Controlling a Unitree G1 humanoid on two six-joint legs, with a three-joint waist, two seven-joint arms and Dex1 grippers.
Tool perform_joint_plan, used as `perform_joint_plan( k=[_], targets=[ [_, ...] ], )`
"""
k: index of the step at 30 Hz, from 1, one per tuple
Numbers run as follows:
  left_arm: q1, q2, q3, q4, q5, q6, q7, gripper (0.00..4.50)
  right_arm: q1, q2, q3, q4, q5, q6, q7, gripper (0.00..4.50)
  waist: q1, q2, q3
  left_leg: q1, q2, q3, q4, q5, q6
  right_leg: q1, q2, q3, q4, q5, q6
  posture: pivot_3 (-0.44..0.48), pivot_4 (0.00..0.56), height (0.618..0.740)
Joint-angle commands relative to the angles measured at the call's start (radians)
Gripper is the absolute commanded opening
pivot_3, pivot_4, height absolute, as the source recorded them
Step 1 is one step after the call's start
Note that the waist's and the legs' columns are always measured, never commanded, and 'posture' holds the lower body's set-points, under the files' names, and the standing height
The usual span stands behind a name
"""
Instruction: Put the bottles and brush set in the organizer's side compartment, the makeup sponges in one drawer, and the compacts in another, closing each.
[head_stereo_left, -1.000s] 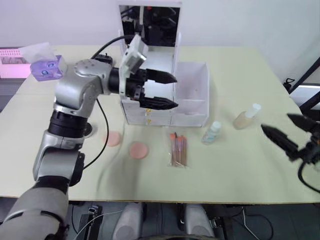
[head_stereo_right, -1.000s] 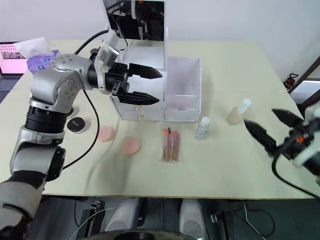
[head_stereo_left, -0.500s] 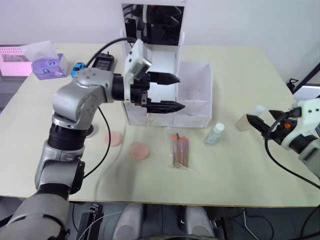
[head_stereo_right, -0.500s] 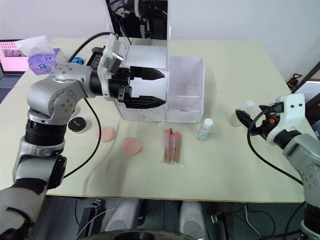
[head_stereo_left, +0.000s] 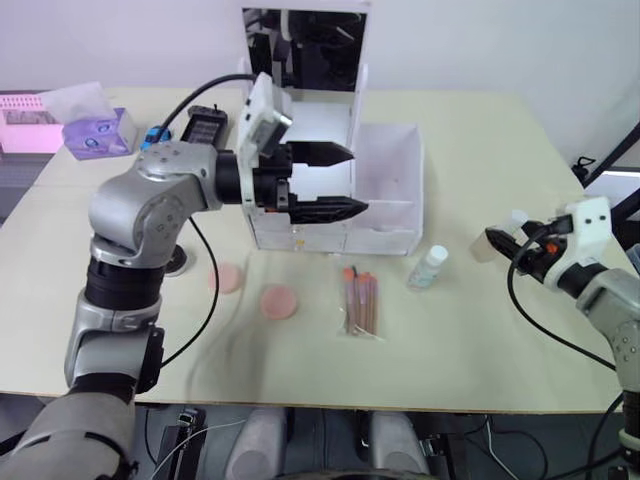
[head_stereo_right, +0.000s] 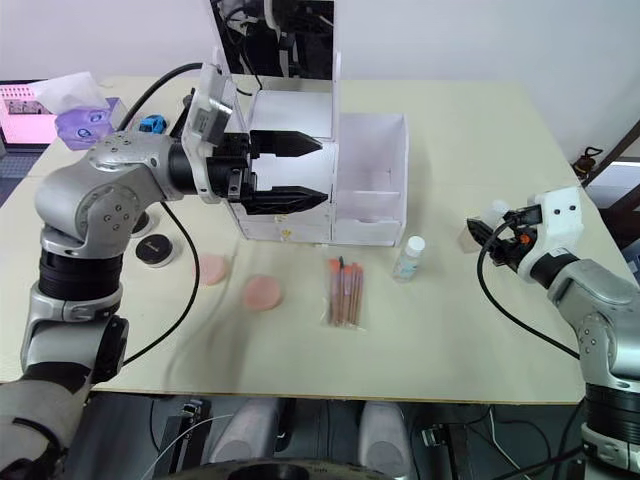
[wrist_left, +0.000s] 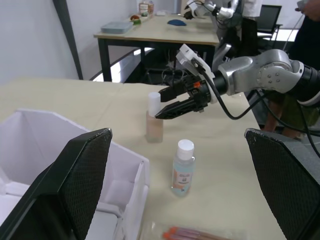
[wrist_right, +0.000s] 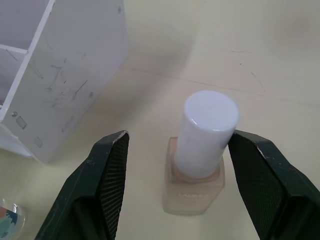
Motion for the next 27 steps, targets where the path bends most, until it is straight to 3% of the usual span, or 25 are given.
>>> perform_joint_plan(
  k=[1,4,5,6,9,10,19,27],
  targets=[
    [-0.008,0.009,0.019,-0.029,-0.016,-0.005,0.009,4.5,-0.023,-0.013,-0.003,0.001,-0.031,-0.034,0.011,3.21,-0.001,0.0,0.0,0.0,0.0,0.0,0.0,0.0,0.0,0.0,0.0,0.0,0.0,0.0,0.0,0.0,0.15,0.74],
    [-0.01,0.012,0.011,-0.02,-0.007,-0.017,0.009,4.5,-0.029,-0.008,0.005,0.015,-0.058,-0.059,0.01,3.21,-0.001,0.0,0.0,0.0,0.0,0.0,0.0,0.0,0.0,0.0,0.0,0.0,0.0,0.0,0.0,0.0,0.15,0.74],
    [-0.011,0.012,0.009,-0.019,-0.005,-0.02,0.01,4.5,-0.033,-0.003,0.004,0.019,-0.063,-0.067,0.009,2.7,-0.001,0.0,0.0,0.0,0.0,0.0,0.0,0.0,0.0,0.0,0.0,0.0,0.0,0.0,0.0,0.0,0.15,0.74],
    [-0.011,0.011,0.008,-0.018,-0.005,-0.021,0.011,4.5,-0.036,0.0,0.004,0.022,-0.067,-0.073,0.009,2.5,-0.001,0.0,0.0,0.0,0.0,0.0,0.0,0.0,0.0,0.0,0.0,0.0,0.0,0.0,0.0,0.0,0.15,0.74],
    [-0.008,0.008,0.005,-0.021,-0.007,-0.021,0.015,4.5,-0.047,0.006,0.01,0.033,-0.087,-0.098,0.006,0.96,-0.002,0.0,0.0,0.0,0.0,0.0,0.0,0.0,0.0,0.0,0.0,0.0,0.0,0.0,0.0,0.0,0.15,0.74],
    [-0.007,0.007,0.003,-0.022,-0.007,-0.022,0.016,4.5,-0.05,0.009,0.013,0.037,-0.094,-0.107,0.003,0.75,-0.002,0.0,0.0,0.0,0.0,0.0,0.0,0.0,0.0,0.0,0.0,0.0,0.0,0.0,0.0,0.0,0.15,0.74],
    [-0.003,0.008,0.003,-0.016,-0.005,-0.028,0.018,4.5,-0.059,0.035,-0.036,-0.009,-0.052,-0.09,0.005,0.75,-0.002,0.0,0.0,0.0,0.0,0.0,0.0,0.0,0.0,0.0,0.0,0.0,0.0,0.0,0.0,0.0,0.15,0.74],
    [0.038,0.051,0.019,0.032,0.025,-0.066,0.006,4.5,-0.213,-0.072,-0.071,-0.115,0.169,0.098,0.11,0.75,-0.008,0.002,0.001,0.001,0.0,0.001,-0.001,0.0,0.0,0.0,0.001,0.001,0.001,0.0,0.0,0.0,0.15,0.74]
  ],
)
